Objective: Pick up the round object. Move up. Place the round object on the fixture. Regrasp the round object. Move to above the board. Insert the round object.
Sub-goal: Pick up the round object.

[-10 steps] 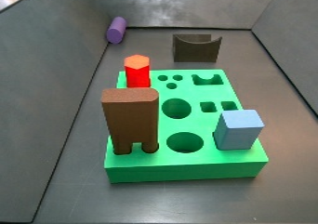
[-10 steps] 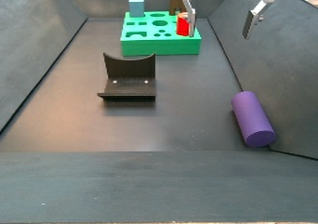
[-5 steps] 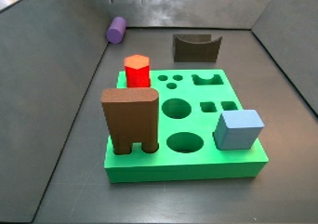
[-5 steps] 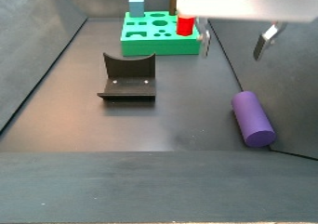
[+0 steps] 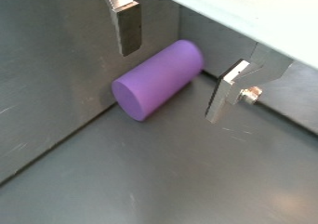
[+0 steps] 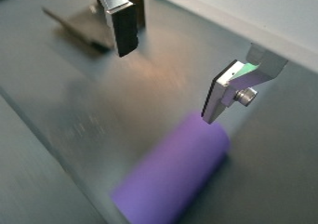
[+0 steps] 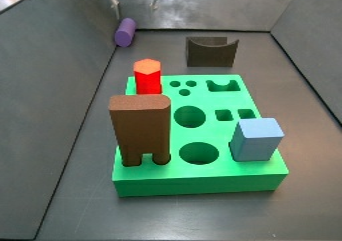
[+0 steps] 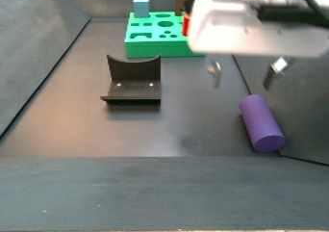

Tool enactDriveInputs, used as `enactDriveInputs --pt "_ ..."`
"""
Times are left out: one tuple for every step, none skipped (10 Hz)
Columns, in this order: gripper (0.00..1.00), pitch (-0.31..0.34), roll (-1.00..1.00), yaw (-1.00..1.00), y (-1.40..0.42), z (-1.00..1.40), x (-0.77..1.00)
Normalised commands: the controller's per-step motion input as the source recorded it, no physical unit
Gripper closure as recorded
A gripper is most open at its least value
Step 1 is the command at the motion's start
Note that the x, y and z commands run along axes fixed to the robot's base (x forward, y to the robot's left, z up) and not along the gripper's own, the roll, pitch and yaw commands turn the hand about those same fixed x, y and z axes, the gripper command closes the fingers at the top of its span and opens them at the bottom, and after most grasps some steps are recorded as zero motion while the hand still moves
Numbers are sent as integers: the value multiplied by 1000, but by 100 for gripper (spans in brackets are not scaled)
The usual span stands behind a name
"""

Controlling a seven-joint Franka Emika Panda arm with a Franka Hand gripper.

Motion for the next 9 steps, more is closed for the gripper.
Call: enactDriveInputs --pt "0 -67 153 -129 174 -863 -823" --pt "0 -43 134 -94 111 -966 -460" --pt "0 -20 60 0 66 -1000 0" --pt "0 0 0 0 140 -989 386" --pt "0 43 0 0 151 -983 523" --pt "0 60 0 0 146 -994 546" --pt "0 0 0 0 151 -1000 329" --pt "0 -43 3 0 83 -1000 160" --pt "0 -49 13 0 83 -1000 137"
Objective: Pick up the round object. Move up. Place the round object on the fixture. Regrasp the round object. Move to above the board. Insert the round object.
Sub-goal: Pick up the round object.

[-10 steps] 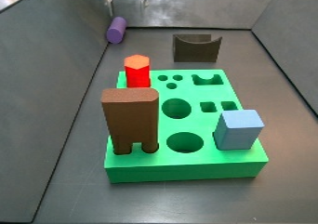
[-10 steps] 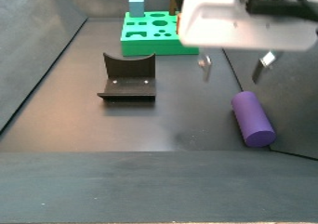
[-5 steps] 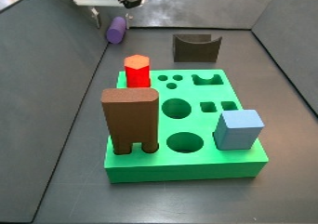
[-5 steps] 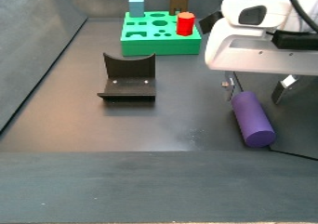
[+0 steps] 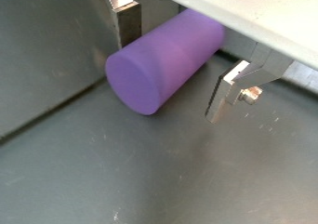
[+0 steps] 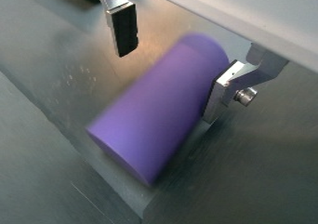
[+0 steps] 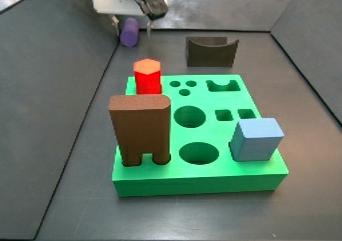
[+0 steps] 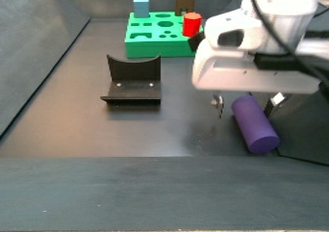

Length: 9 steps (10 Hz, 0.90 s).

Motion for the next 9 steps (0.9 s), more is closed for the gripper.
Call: enactDriveInputs --pt "0 -33 21 0 74 -1000 166" --pt "0 -49 0 197 169 -1000 91" --pt "0 -59 -40 414 169 -1000 29" --pt "0 -73 -186 0 140 -86 -86" --pt "0 0 0 0 0 0 0" --pt "100 0 0 0 0 0 0" --pt "100 0 0 0 0 0 0" --pt "100 0 0 0 0 0 0" --pt "100 0 0 0 0 0 0"
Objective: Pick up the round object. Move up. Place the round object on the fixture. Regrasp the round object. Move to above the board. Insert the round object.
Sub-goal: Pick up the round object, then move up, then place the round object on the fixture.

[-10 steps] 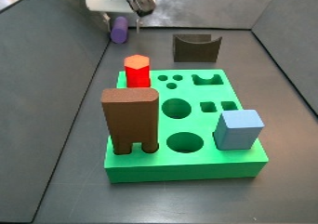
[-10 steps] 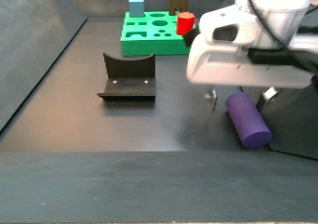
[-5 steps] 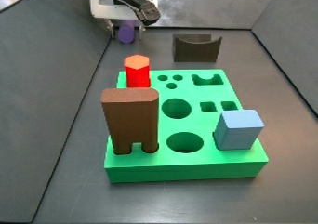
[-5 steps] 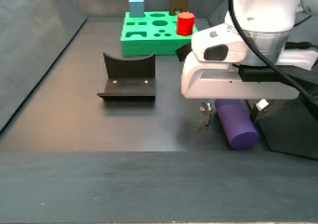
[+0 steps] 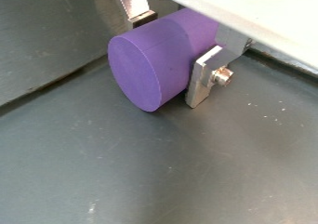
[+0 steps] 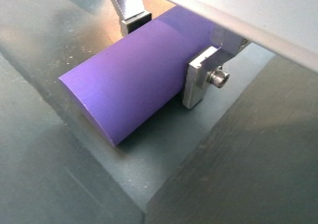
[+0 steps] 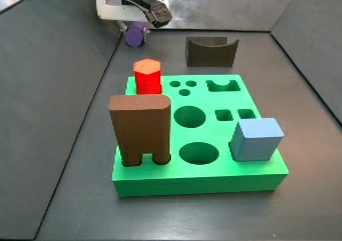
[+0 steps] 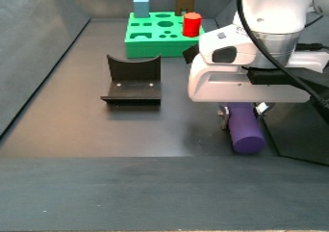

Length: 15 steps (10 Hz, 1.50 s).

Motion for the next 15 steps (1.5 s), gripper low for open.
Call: enactDriveInputs --pt "100 0 0 0 0 0 0" --pt "100 0 0 0 0 0 0" --pt "100 0 0 0 0 0 0" --pt "100 0 0 0 0 0 0" --pt "100 0 0 0 0 0 0" --pt "100 0 0 0 0 0 0" --pt "100 0 0 0 0 0 0" --pt "100 0 0 0 0 833 0" --pt "100 -15 18 18 64 841 32" --pt "100 16 20 3 48 740 -6" --pt "100 29 31 -12 28 630 -19" --pt "100 39 45 -19 14 511 -26" --pt "100 53 67 -23 9 347 -25" --pt "100 63 80 -21 6 226 -30" --pt "100 0 0 0 0 1000 0"
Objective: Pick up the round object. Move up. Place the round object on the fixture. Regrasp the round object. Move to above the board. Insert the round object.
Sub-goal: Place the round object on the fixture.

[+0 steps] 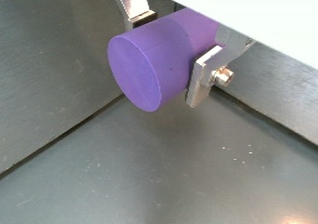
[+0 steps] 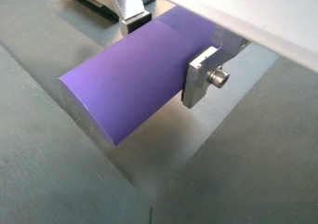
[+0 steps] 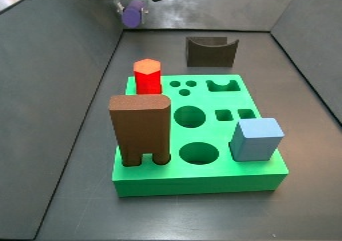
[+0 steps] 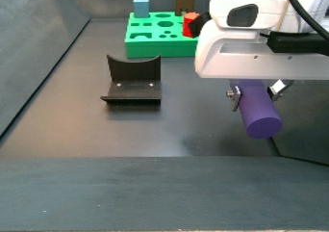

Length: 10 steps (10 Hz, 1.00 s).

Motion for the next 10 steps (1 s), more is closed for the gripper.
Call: enactDriveInputs --pt "100 2 11 8 -1 1000 3" --pt "100 19 13 5 0 1000 -5" --pt "100 38 35 -10 3 1000 -13" --pt "100 45 46 -17 4 1000 -16" --pt "100 57 64 -18 4 1000 -23" --pt "100 64 79 -10 1 1000 -27" --pt "100 69 88 0 0 1000 -30" --pt "100 72 92 6 -1 1000 -32" --pt "100 78 102 14 1 961 -31" --pt "100 84 108 21 2 798 -24"
